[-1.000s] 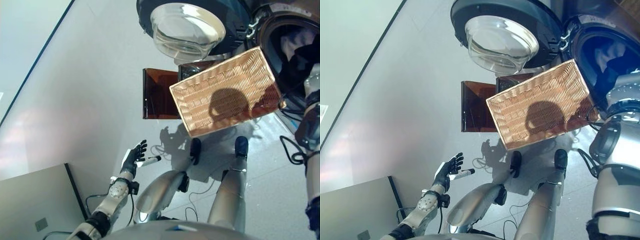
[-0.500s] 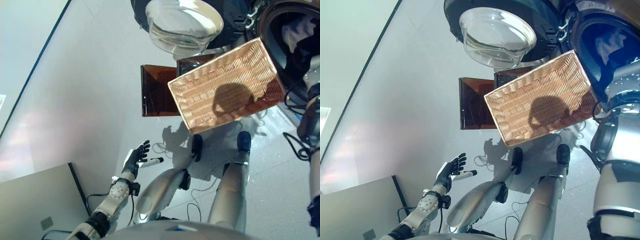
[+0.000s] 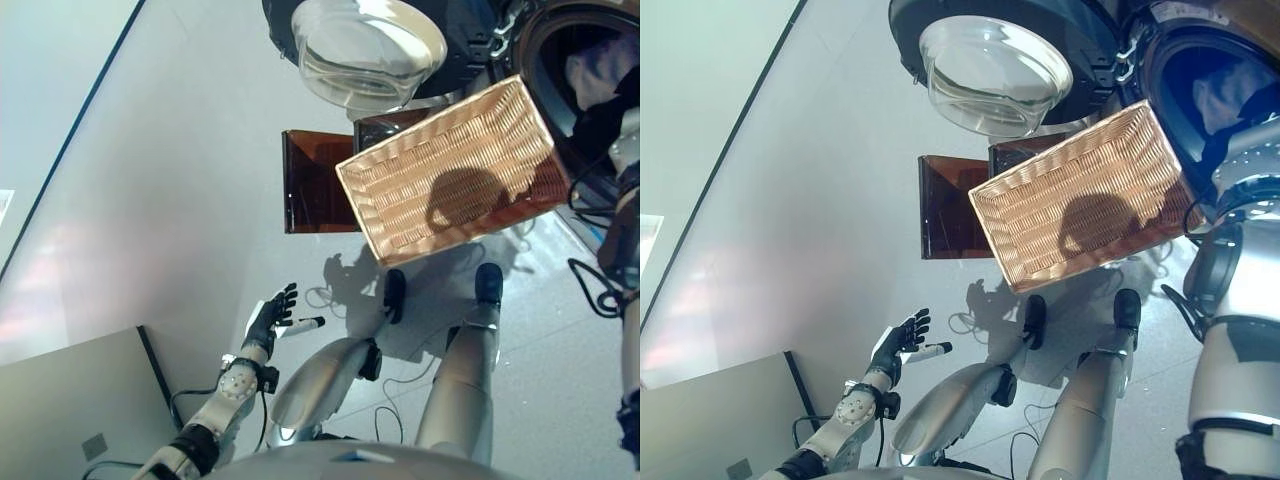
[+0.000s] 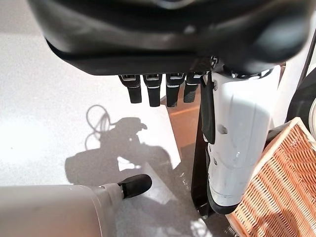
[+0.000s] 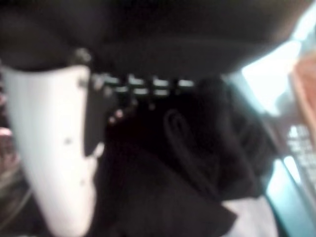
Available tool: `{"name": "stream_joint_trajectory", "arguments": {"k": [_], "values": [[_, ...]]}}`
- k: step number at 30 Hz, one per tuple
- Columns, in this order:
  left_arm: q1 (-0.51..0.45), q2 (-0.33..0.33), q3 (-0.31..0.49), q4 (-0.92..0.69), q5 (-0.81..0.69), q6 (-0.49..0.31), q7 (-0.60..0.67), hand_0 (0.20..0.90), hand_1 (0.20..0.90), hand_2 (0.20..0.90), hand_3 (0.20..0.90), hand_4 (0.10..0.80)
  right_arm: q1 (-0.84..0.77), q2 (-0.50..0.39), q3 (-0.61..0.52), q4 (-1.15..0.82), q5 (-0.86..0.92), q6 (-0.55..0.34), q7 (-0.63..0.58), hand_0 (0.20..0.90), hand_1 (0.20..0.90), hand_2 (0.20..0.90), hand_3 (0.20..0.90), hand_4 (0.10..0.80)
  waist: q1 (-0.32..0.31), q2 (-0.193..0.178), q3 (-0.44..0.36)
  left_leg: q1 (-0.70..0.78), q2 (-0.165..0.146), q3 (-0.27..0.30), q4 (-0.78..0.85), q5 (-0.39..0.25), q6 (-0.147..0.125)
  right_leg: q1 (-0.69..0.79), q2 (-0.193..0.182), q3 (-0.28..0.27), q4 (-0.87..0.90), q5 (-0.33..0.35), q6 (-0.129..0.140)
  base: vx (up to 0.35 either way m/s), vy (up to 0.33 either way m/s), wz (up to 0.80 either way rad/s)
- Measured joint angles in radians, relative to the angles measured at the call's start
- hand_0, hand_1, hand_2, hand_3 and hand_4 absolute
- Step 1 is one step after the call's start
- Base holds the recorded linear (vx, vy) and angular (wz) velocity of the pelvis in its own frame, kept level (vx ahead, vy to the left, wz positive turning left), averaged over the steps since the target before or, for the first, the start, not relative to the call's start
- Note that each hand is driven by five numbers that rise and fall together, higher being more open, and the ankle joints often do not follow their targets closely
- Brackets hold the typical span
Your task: Pick up the clothes and place them into the washing machine
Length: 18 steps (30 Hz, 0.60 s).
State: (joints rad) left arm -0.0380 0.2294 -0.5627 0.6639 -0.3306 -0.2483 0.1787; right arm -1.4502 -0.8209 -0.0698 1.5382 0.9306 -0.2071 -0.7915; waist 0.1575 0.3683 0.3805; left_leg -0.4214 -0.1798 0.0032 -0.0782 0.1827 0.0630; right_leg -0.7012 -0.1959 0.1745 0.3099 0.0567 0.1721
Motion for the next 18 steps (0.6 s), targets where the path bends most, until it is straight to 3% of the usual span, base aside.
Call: {"name": "stream_joint_trajectory", "arguments": {"k": [11, 13, 18], "values": [[0.005, 0.0, 0.003, 0.004, 0.001, 0.0, 0.001, 0.9, 0.9, 0.9, 0.9, 0.8, 0.0, -0.016, 0.043, 0.027, -0.121, 0.136, -0.015, 0.9, 0.9, 0.9, 0.9, 0.8, 0.0, 0.002, -0.002, 0.014, 0.0, -0.001, 0.0, 0.002, 0.003, 0.016, 0.0, -0.001, -0.002, 0.0, -0.001, -0.005, 0.003, -0.01], [0.005, 0.0, 0.007, 0.003, 0.009, -0.001, 0.001, 0.9, 0.9, 0.9, 0.9, 0.8, 0.013, -0.015, 0.12, 0.037, -0.248, 0.226, -0.012, 0.9, 0.9, 0.9, 0.9, 0.8, -0.001, 0.002, -0.002, 0.014, 0.001, 0.001, 0.001, 0.002, 0.003, 0.015, 0.001, 0.0, -0.001, 0.0, -0.001, -0.02, 0.005, -0.06], [0.012, 0.0, 0.02, 0.006, 0.021, -0.001, 0.0, 0.9, 0.9, 0.9, 0.9, 0.8, 0.012, -0.013, 0.162, 0.079, -0.439, 0.342, 0.06, 0.9, 0.9, 0.9, 0.9, 0.8, -0.001, 0.002, -0.002, 0.031, 0.002, 0.0, 0.001, 0.002, 0.003, 0.033, 0.002, -0.001, -0.002, 0.0, -0.001, -0.004, 0.001, -0.01]]}}
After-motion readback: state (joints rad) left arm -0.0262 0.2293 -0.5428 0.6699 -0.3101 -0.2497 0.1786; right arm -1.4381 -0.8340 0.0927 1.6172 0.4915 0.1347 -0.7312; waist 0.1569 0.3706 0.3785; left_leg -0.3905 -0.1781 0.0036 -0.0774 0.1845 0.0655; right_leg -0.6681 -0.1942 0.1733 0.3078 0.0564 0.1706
